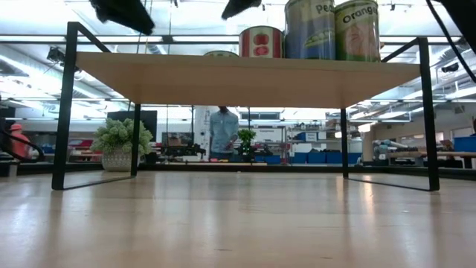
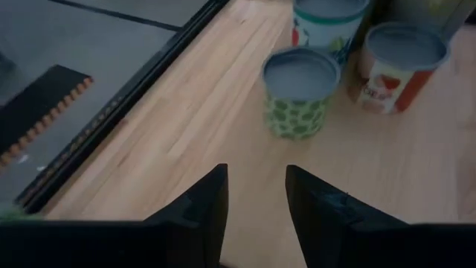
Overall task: Pick and place cans onto a shelf
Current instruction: Put the canned green peas on the shelf
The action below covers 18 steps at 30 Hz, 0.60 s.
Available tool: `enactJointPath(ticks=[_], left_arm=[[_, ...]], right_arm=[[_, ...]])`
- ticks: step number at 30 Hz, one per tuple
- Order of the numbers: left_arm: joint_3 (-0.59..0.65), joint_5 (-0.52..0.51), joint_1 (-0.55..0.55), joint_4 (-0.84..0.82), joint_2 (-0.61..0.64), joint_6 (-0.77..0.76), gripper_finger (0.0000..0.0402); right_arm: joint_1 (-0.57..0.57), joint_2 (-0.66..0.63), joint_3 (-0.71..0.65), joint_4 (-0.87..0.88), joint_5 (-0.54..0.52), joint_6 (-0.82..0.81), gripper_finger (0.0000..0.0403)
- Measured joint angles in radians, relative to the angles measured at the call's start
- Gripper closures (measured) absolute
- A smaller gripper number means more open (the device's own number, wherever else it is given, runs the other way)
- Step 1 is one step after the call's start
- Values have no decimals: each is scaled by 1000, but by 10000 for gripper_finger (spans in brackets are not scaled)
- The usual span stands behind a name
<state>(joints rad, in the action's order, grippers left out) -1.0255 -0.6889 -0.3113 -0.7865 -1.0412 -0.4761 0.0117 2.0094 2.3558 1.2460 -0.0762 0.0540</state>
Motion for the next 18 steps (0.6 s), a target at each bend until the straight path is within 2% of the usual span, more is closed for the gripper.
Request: enactJointPath(ticks=[7, 10, 18], left_arm=[[33, 148, 128, 201, -51, 143, 260], [36, 214, 167, 235, -101, 198, 260], [36, 231, 209, 311, -219, 263, 260]], right_arm=[[75, -74, 0, 1, -36, -53, 57], [125, -92, 0, 32, -44, -75, 57], [263, -95, 0, 198, -180, -205, 57]])
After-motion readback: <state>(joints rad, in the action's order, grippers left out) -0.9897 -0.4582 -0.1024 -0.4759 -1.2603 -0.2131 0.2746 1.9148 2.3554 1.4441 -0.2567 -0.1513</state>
